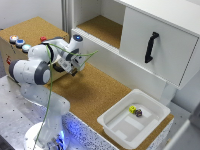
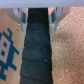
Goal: Grasp the handle of the drawer, then open it
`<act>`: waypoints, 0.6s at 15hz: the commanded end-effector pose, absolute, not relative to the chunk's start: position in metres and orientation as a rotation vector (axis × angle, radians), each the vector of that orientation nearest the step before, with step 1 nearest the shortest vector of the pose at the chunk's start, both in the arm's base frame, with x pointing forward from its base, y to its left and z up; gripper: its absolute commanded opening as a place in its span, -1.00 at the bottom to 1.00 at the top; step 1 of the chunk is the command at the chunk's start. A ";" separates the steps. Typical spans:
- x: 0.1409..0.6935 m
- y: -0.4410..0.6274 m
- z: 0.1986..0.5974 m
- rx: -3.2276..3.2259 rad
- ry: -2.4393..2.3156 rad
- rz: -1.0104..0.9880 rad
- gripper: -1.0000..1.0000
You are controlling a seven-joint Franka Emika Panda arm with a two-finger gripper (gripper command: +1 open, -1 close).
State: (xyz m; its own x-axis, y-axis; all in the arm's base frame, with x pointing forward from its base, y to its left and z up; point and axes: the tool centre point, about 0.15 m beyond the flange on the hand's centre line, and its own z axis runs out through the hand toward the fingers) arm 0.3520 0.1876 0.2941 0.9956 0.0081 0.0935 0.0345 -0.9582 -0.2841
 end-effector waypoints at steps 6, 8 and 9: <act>0.365 0.103 0.264 -2.757 -0.035 -0.062 -1.00; 0.363 0.087 0.263 -2.767 -0.016 -0.060 -1.00; 0.361 0.080 0.262 -2.770 -0.006 -0.053 -1.00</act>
